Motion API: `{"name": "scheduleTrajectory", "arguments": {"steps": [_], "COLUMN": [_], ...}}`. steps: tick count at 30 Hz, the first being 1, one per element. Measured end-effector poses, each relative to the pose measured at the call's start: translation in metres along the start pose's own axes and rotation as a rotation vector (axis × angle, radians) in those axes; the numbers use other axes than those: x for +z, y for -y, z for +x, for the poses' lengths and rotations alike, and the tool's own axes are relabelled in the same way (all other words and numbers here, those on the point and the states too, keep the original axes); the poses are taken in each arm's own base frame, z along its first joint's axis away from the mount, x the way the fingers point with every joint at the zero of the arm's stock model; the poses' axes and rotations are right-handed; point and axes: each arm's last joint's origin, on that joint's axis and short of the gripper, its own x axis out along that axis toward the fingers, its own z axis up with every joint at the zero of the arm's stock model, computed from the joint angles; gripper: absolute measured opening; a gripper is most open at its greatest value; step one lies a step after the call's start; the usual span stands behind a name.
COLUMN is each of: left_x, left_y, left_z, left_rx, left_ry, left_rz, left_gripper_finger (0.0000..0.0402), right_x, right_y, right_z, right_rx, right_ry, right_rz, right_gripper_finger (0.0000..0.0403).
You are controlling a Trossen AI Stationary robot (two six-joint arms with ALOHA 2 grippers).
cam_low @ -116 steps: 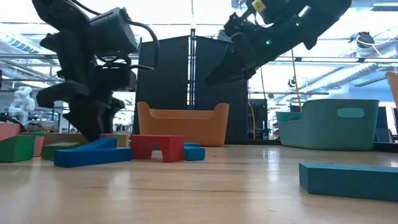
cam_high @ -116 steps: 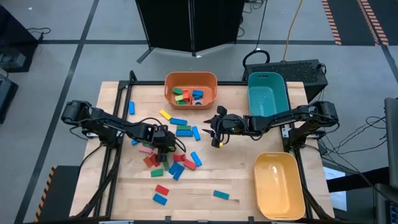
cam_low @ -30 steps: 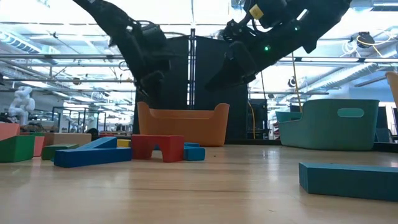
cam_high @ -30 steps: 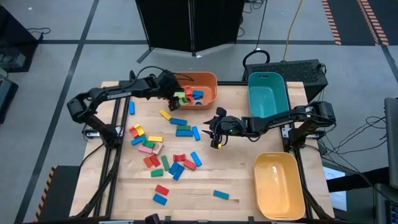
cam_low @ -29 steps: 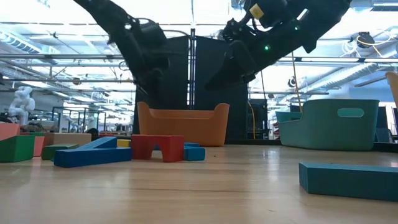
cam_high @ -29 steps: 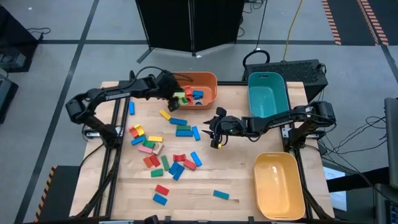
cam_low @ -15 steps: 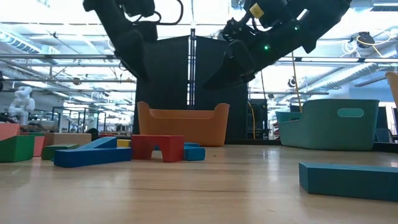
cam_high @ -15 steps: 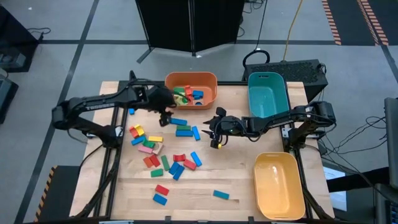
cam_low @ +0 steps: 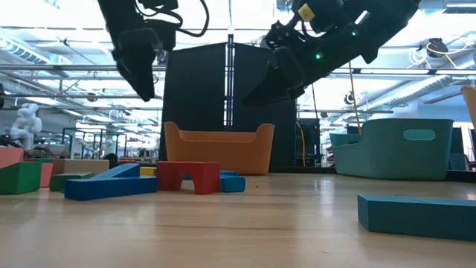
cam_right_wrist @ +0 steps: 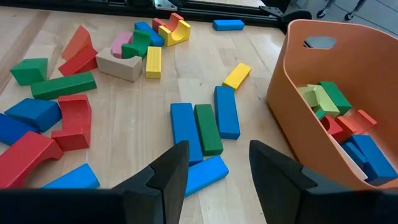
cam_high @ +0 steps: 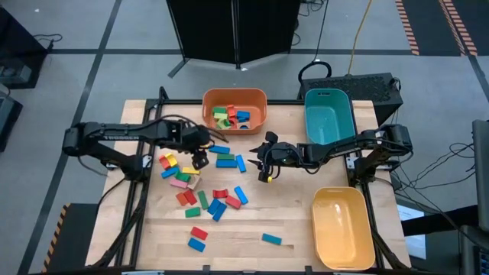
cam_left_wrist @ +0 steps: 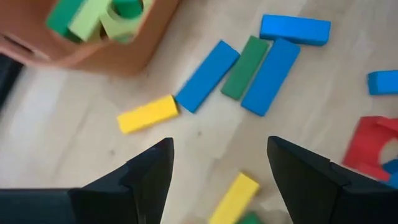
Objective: Sort blocks by size
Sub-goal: Put the brown arch block into the orange bin
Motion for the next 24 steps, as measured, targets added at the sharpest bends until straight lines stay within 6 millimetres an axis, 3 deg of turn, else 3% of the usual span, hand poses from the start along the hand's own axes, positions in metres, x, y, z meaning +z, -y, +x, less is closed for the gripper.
{"name": "scheduleTrajectory", "arguments": {"steps": [13,24], "left_x": [-0.057,-0.074], "left_y": [0.029,0.046], "left_z": [0.037,0.049], "left_rx": [-0.055,-0.091], "left_ry": [-0.264,-0.252], "left_rz": [-0.346,-0.553], "left_gripper_finger": [0.0261,0.0261], "right_x": [-0.001,-0.001], "right_y": [0.000,-0.001], "right_z": [0.000,0.000], "right_rx": [0.003,0.006], "right_ry": [-0.007,-0.013], "right_rz": [0.021,0.022], "right_gripper_finger": [0.0157,0.0157]}}
